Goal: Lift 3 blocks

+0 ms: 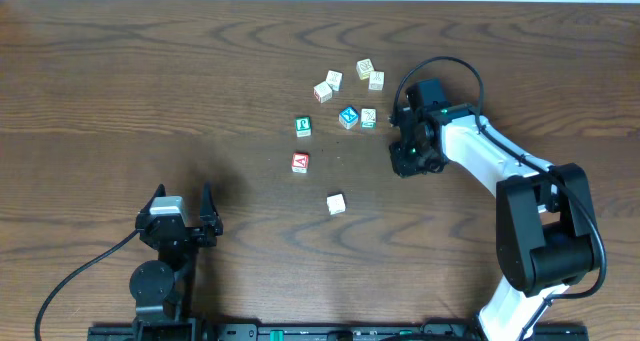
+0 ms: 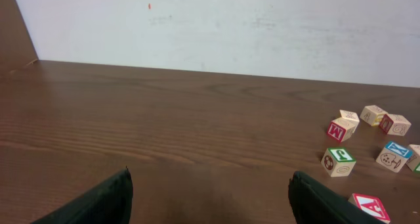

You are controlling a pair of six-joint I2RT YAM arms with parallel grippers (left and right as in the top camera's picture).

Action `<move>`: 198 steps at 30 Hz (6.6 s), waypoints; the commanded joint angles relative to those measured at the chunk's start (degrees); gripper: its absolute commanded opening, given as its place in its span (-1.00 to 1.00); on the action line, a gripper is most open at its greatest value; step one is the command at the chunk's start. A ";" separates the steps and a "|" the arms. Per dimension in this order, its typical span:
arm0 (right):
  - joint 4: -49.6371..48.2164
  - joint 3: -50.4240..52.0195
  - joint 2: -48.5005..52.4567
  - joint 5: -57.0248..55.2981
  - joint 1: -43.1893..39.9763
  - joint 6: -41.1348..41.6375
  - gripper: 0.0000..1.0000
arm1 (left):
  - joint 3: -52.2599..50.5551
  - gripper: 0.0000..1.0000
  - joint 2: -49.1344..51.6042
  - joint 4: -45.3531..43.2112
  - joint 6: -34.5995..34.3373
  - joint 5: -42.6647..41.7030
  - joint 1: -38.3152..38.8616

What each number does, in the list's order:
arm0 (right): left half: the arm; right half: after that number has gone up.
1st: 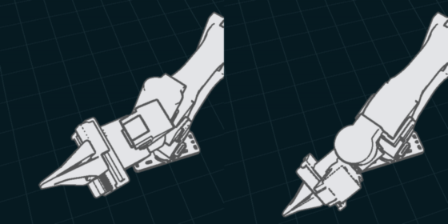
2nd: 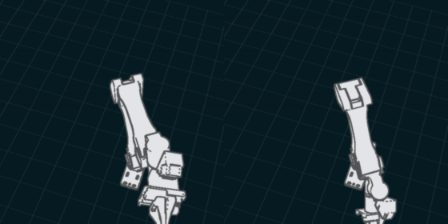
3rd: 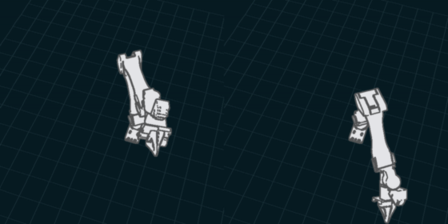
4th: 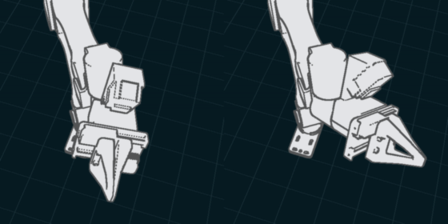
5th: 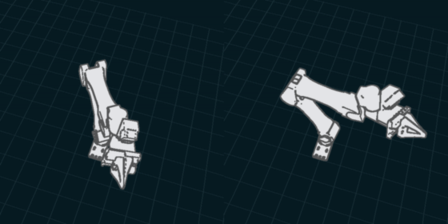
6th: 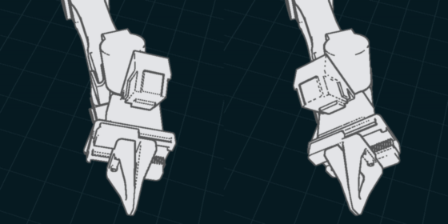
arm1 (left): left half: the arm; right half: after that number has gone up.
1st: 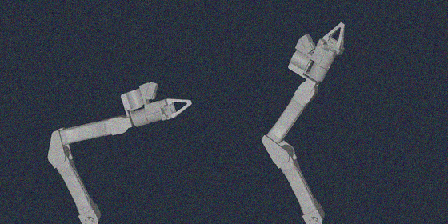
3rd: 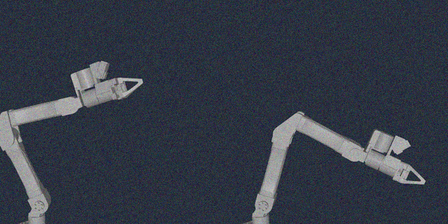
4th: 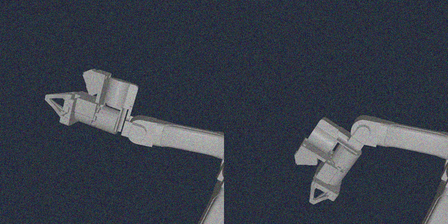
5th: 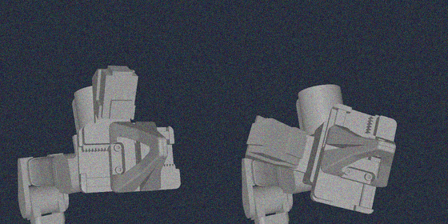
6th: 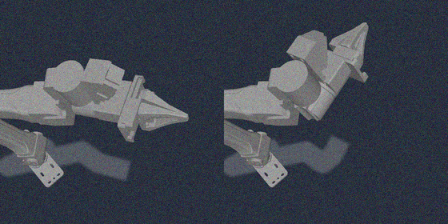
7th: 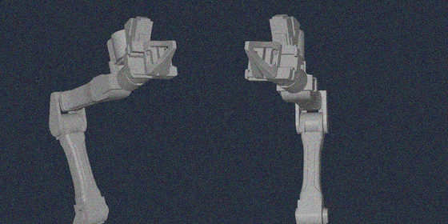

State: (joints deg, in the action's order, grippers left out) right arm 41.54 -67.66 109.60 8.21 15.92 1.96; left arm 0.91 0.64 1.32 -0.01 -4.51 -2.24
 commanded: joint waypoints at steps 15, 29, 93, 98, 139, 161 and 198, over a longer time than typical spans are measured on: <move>3.50 0.17 0.02 -6.05 15.61 22.62 -0.45 | -0.68 0.53 -0.02 2.34 -0.11 -0.87 -0.04; 0.44 0.22 0.02 -6.67 16.85 32.20 0.15 | -0.68 0.53 -0.02 2.34 -0.13 -0.87 -0.04; 2.95 -12.24 -7.45 -0.68 -9.20 5.64 0.94 | 46.05 0.53 80.61 11.06 0.20 -13.05 16.63; 6.73 -12.24 -7.45 4.15 -12.04 2.21 0.84 | 46.05 0.53 82.42 12.52 0.13 -13.03 18.56; 8.63 -12.24 -7.45 5.40 -11.65 4.87 0.79 | 50.03 0.52 97.09 1.75 -7.85 -1.46 29.38; 9.75 -12.24 -7.45 5.38 -11.58 4.81 0.78 | 50.01 0.49 97.11 0.79 -25.51 5.49 30.73; 11.17 -12.24 -7.45 5.38 -11.32 4.83 0.70 | 49.94 -0.03 97.11 13.18 -31.78 13.20 30.71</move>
State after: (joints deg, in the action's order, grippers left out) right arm 52.71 -79.55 102.37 13.13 4.27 6.09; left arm 50.00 97.32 14.11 -31.70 4.97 28.56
